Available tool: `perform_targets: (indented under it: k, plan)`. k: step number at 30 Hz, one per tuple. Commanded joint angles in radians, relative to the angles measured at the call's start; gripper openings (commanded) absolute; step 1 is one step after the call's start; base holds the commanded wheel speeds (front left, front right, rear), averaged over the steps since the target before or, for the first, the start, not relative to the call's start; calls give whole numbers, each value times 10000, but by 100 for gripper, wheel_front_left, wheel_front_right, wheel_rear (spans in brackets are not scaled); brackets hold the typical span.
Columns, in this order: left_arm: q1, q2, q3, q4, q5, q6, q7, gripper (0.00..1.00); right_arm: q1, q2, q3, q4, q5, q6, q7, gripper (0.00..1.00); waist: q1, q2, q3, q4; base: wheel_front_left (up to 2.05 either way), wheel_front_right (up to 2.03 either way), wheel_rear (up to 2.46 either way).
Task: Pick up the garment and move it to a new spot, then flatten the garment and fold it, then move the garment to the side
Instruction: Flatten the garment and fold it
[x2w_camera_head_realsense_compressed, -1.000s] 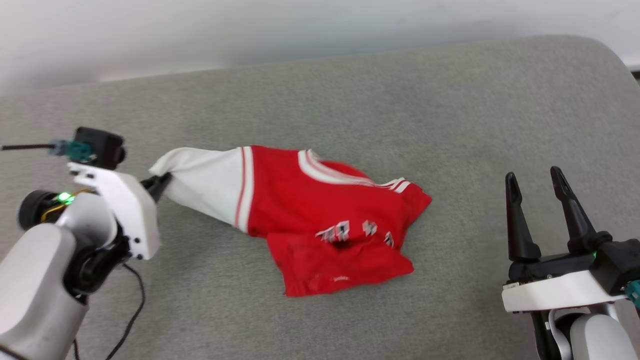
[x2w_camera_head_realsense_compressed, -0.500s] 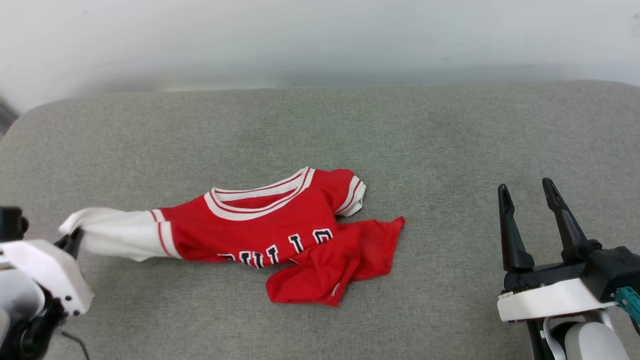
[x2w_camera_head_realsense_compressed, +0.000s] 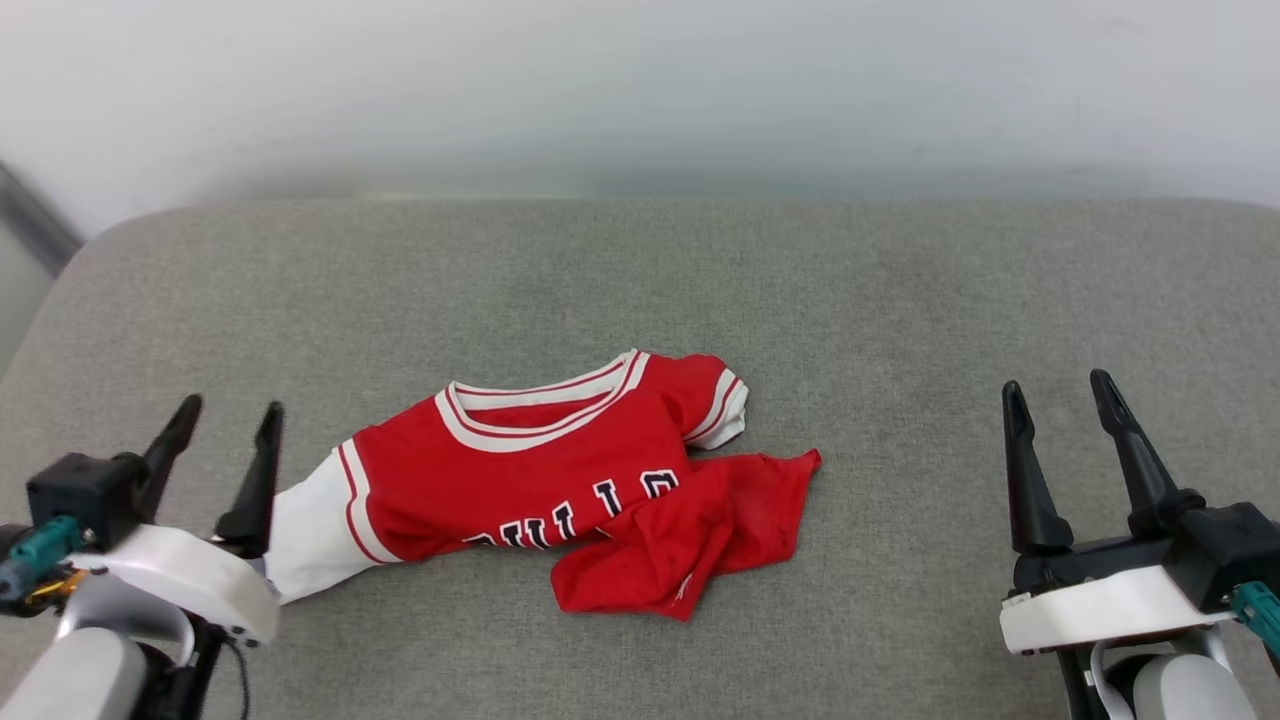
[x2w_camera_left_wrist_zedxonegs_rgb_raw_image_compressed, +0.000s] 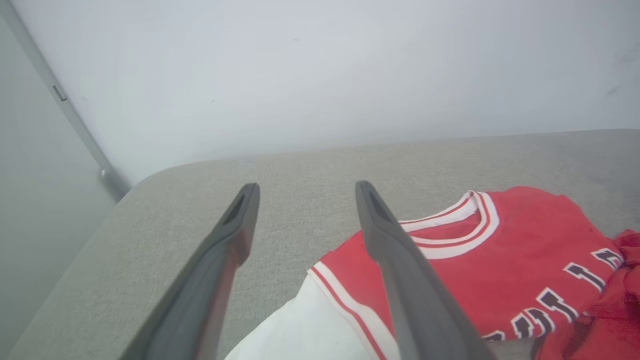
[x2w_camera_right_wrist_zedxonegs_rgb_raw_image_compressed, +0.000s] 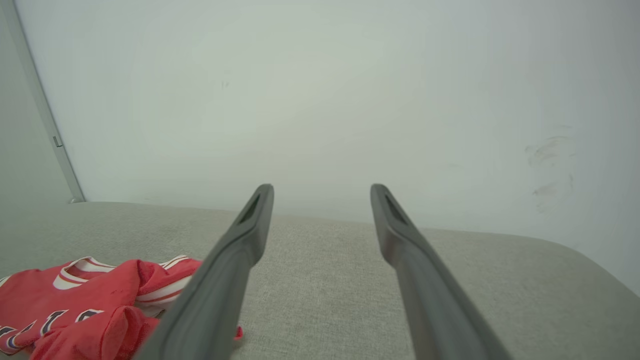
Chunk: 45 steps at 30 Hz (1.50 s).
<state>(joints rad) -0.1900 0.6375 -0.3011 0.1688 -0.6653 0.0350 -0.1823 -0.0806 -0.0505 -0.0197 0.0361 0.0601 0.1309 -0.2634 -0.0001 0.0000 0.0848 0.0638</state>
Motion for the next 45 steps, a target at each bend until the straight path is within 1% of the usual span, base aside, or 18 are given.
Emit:
perform_targets:
  k: [1, 3, 4, 5, 7, 9, 11, 13, 15, 17, 18, 20, 25, 28, 32, 34, 38, 45]
  plan:
    - [206, -184, -56, -239, 249, 57, -370, 100, 145, 4, -17, 27, -62, -3, -20, 100, 1, 0, -158, 101, 0, 0, 0]
    - [400, -360, -85, -643, 654, 148, -669, 100, 206, 6, -5, 48, -51, -3, -20, 100, 1, 0, -270, 165, 0, 0, 0]
    - [400, -360, -85, -643, 654, 148, -669, 100, 206, 6, -5, 48, -51, -3, -20, 100, 1, 0, -270, 165, 0, 0, 0]
    - [668, -645, 10, -1037, 964, 354, -785, 100, 253, 6, 6, 52, -50, -3, -20, 100, 1, 0, -354, 227, 0, 0, 0]
    - [824, -781, 20, -1259, 1138, 430, -810, 100, 269, 6, 4, 53, -61, -3, -20, 100, 1, 0, -391, 256, 0, 0, 0]
    - [1595, -1497, 94, -2138, 1793, 725, -846, 100, 358, 6, 91, 84, -243, -3, -20, 100, 1, 0, -369, 451, 0, 0, 0]
    - [1734, -1756, 201, -2356, 1939, 777, -848, 100, 192, 6, 156, 80, -404, -3, 143, 100, 1, 0, -286, 567, 0, 0, 0]
    - [1858, -2031, 337, -2528, 2014, 773, -850, 100, -92, 10, 454, 75, -652, -3, 694, 100, 1, 0, -159, 702, 0, 0, 0]
    - [1836, -2193, 385, -2644, 2144, 669, -842, 100, -488, -33, 868, 92, -681, -3, 1574, 100, 1, 0, 16, 859, 0, 0, 0]
    - [1741, -2313, 366, -2703, 2286, 551, -842, 100, -985, -427, 1362, 233, -427, -6, 2752, 100, 1, 0, 223, 1020, 0, 0, 0]
    - [1741, -2313, 366, -2703, 2286, 551, -842, 100, -985, -427, 1362, 233, -427, -6, 2752, 100, 1, 0, 223, 1020, 0, 0, 0]
    - [1566, -2417, 377, -2736, 2404, 433, -841, 100, -1699, -883, 2049, 426, 47, -5, 4042, 100, 1, 0, 493, 1172, 0, 0, 0]
    - [1170, -2808, 407, -2588, 2691, 98, -842, 100, -3410, -2023, 3283, 1338, 1476, -5, 7490, 100, 1, 0, 1076, 1697, 0, 0, 0]
    - [937, -3080, 472, -2501, 2804, -90, -842, 100, -4186, -2347, 3596, 1831, 2252, -5, 9206, 100, 1, 0, 1398, 2038, 0, 0, 0]
    - [711, -3434, 503, -2299, 2977, -376, -834, 100, -4898, -2622, 3896, 2391, 2753, -5, 10670, 100, 1, 0, 1771, 2531, 0, 0, 0]
    - [577, -3614, 578, -2205, 3040, -508, -834, 100, -5146, -2698, 4029, 2648, 2886, -3, 11074, 100, 1, 0, 1903, 2765, 0, 0, 0]
    - [509, -3906, 745, -2041, 3200, -721, -832, 100, -5402, -2620, 4083, 3180, 3003, -3, 11266, 100, 1, 0, 2076, 3148, 0, 0, 0]
    - [504, -4311, 969, -1750, 3484, -1060, -834, 100, -5300, -2633, 4564, 4170, 2914, -2, 10956, 100, 1, 0, 2172, 3494, 0, 0, 0]
